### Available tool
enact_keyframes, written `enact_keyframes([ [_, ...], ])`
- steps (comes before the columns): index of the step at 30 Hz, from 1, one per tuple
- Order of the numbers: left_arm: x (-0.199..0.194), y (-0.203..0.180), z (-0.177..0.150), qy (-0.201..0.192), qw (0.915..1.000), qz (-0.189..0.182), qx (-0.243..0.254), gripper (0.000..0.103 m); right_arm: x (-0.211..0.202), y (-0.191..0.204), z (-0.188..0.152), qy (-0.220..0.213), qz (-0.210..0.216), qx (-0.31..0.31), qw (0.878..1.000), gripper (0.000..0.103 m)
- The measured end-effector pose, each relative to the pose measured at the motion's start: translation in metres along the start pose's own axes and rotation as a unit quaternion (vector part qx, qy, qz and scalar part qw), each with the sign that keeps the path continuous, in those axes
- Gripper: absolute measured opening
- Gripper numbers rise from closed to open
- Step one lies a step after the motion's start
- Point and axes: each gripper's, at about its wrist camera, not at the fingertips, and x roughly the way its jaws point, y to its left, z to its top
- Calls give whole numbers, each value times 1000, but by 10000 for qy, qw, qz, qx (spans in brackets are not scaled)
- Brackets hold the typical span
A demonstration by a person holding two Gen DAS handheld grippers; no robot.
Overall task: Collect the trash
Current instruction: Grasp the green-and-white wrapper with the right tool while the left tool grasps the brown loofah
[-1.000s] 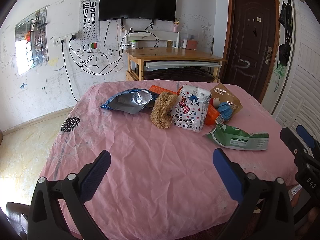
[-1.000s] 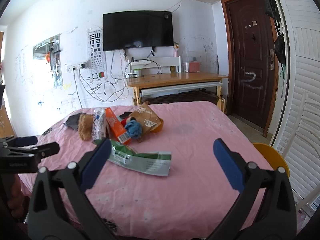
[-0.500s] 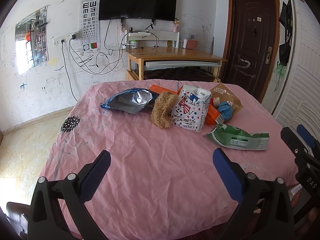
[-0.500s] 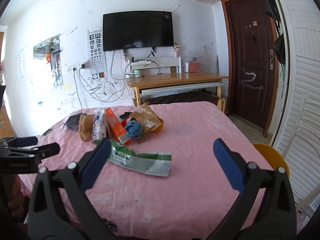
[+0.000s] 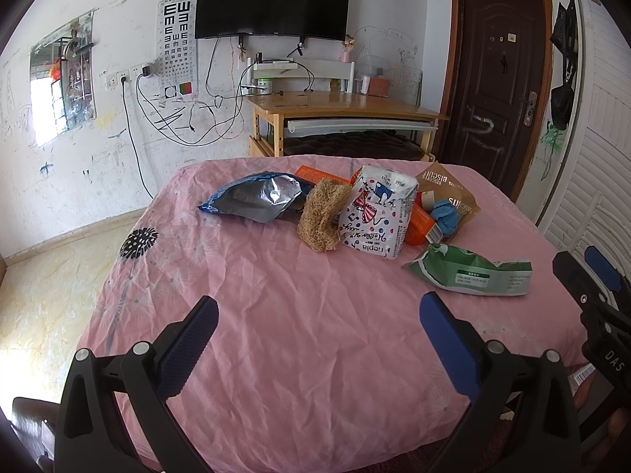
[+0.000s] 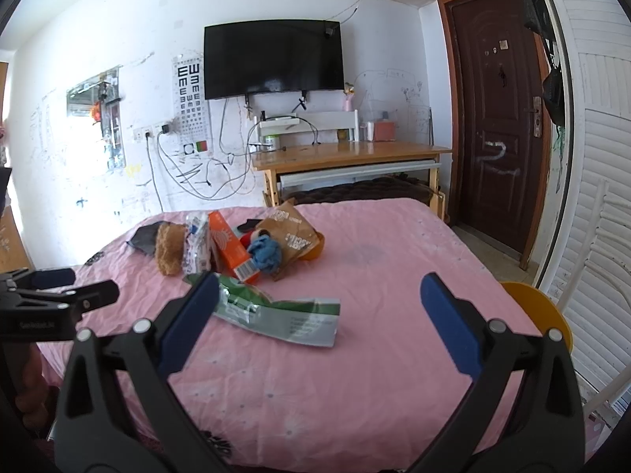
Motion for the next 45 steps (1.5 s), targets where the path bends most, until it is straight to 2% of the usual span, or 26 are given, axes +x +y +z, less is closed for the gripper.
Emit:
enact_keyframes([
  [8,4,3,-2,77,10000,4,-29,97,5,1,-3,118,91,-45,9999,98],
  [13,16,14,11,311,9995,73,33,97,17,9,5,487,836,-301,9949,98],
  [17,33,24,31,648,9978,-110,14,97,27,19,11,806,1328,-614,9860,98],
  [24,62,7,55,945,9944,-384,258,96,48,15,15,1121,1461,-671,9806,98],
  [27,78,2,60,1098,9923,-467,324,85,61,3,20,1373,1590,-472,9765,98],
  [29,91,2,63,1276,9901,-492,319,69,68,-5,23,1518,1672,-379,9734,98],
  [36,110,9,68,1479,9868,-630,171,61,77,-23,28,1674,1853,-221,9681,98],
  [39,116,3,70,1505,9856,-737,225,53,78,-22,30,1716,1941,-332,9653,98],
  [40,119,2,71,1541,9848,-749,266,47,78,-21,32,1756,1970,-379,9638,98],
  [42,121,0,71,1536,9848,-757,294,45,81,-17,32,1860,2074,-516,9590,98],
  [45,126,4,73,1529,9852,-725,259,35,85,-8,30,2010,2215,-718,9515,98],
])
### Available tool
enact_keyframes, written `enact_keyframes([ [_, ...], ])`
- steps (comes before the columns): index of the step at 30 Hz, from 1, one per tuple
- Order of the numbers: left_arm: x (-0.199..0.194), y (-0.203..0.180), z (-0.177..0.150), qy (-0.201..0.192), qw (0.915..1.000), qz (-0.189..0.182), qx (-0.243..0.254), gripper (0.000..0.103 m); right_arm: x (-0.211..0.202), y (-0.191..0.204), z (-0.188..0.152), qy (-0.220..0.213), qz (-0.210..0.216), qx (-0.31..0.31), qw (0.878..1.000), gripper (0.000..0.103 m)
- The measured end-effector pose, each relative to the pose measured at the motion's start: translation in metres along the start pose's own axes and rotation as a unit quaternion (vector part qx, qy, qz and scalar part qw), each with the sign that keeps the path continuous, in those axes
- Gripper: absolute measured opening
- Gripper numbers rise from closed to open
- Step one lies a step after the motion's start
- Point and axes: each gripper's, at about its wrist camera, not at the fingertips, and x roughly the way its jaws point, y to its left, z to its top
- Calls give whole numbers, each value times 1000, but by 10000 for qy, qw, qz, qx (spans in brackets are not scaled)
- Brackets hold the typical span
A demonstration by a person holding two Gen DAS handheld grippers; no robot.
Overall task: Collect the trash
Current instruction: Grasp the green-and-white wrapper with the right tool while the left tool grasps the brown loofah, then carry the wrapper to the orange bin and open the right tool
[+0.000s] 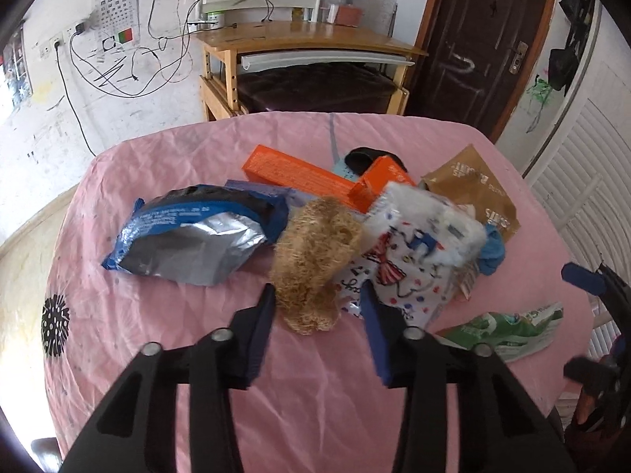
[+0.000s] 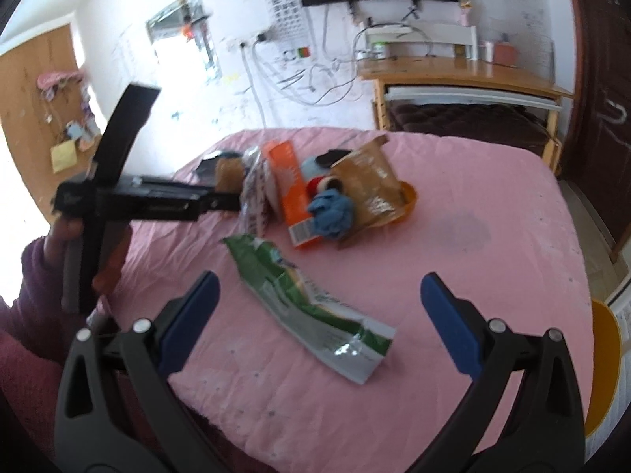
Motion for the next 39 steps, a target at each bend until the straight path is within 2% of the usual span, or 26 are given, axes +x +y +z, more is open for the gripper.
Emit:
enact_keyframes([
  [5,-2,10,4,-71,10000,-66,-9,28,17,7,2,300,99,-236,9992,98],
  [9,-2,19,9,-149,9997,-181,-31,28,30,9,4,541,108,-372,9978,98],
  [12,1,21,15,-185,9997,-117,73,28,35,9,5,673,88,-430,9968,97],
  [14,6,20,19,-150,9997,-130,153,28,38,7,5,736,100,-427,9963,91],
  [16,11,18,21,-145,9996,-133,192,27,40,5,4,817,103,-399,9958,76],
  [17,14,18,22,-135,9996,-118,215,25,42,5,4,861,114,-390,9955,72],
  [22,6,17,18,-327,9992,-184,148,24,44,5,0,952,163,-394,9945,50],
  [24,0,18,15,-361,9990,-221,133,24,41,7,-2,978,293,-409,9939,33],
  [25,-3,18,13,-396,9989,-222,125,24,40,9,-3,975,314,-442,9938,29],
  [29,-16,17,5,-512,9982,-278,111,24,34,10,-8,936,528,-369,9935,27],
  [33,-32,15,-4,-607,9975,-342,85,24,15,5,-7,676,706,-92,9952,27],
  [39,-64,-10,-8,-875,9947,-372,392,24,-5,-15,-4,317,585,224,9975,27],
])
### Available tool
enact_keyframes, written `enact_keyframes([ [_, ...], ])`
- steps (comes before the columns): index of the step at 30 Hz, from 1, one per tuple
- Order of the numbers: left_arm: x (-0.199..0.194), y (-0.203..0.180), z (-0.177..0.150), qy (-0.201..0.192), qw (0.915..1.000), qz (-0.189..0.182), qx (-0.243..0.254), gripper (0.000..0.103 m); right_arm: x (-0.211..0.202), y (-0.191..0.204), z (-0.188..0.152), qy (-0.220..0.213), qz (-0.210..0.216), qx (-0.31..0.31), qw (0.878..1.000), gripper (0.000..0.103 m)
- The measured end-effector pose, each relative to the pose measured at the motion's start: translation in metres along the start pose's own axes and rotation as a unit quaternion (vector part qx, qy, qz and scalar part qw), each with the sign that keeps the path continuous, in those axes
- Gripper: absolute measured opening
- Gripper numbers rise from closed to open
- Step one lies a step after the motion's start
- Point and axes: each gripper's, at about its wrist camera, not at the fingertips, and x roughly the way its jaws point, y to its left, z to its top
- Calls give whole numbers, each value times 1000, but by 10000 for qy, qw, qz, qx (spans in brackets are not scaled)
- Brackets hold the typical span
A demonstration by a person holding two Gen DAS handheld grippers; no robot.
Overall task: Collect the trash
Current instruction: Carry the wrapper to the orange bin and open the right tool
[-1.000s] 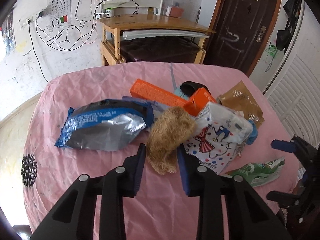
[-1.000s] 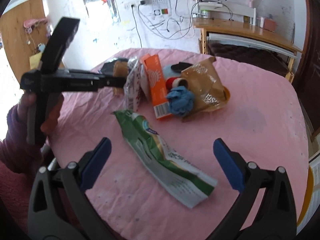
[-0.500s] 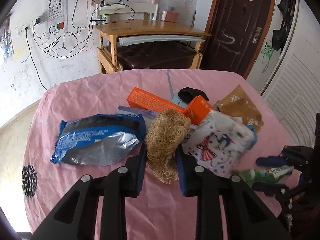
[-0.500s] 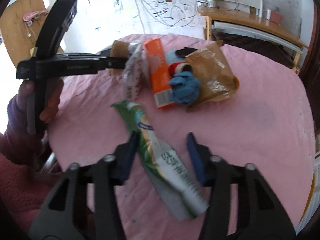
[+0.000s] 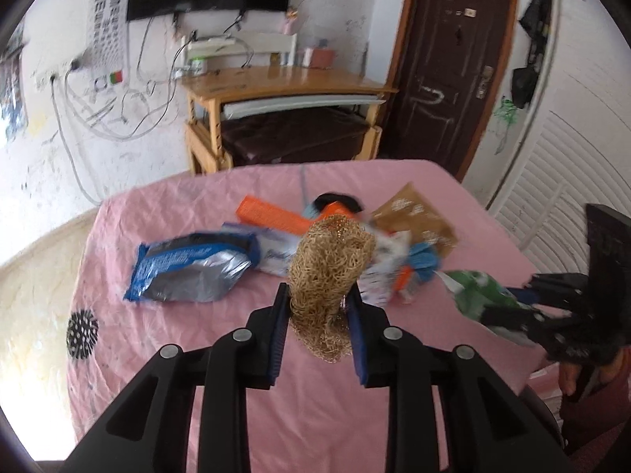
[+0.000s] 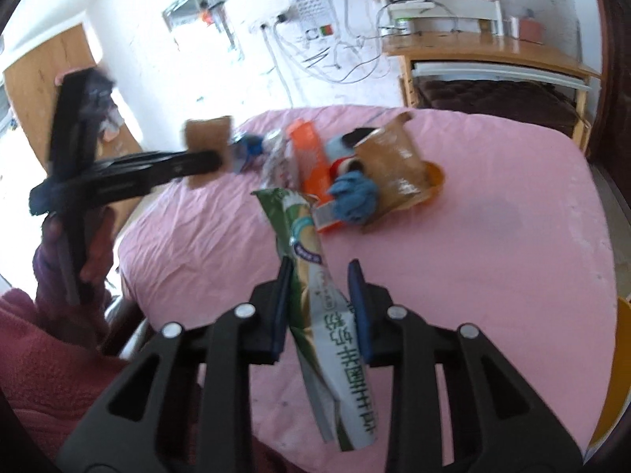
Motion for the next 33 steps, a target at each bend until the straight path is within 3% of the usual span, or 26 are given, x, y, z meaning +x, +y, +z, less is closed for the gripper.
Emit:
enact_keyframes([
  [8,-10,-78,19,-136,9960,-311,831,24,-28,-50,0,-493,-561,609,9953,27],
  [18,45,-171,40,383,9901,-720,1138,24,-69,-121,-16,-968,-1383,1243,9778,27],
  [22,65,-211,45,549,9859,-993,1230,24,-83,-153,-31,-1131,-1976,1525,9617,27],
  [28,101,-276,44,800,9806,-1308,1220,24,-93,-199,-58,-1130,-3013,1911,9273,27],
  [33,137,-324,38,1077,9761,-1368,1298,24,-79,-235,-75,-990,-3311,2217,9118,27],
])
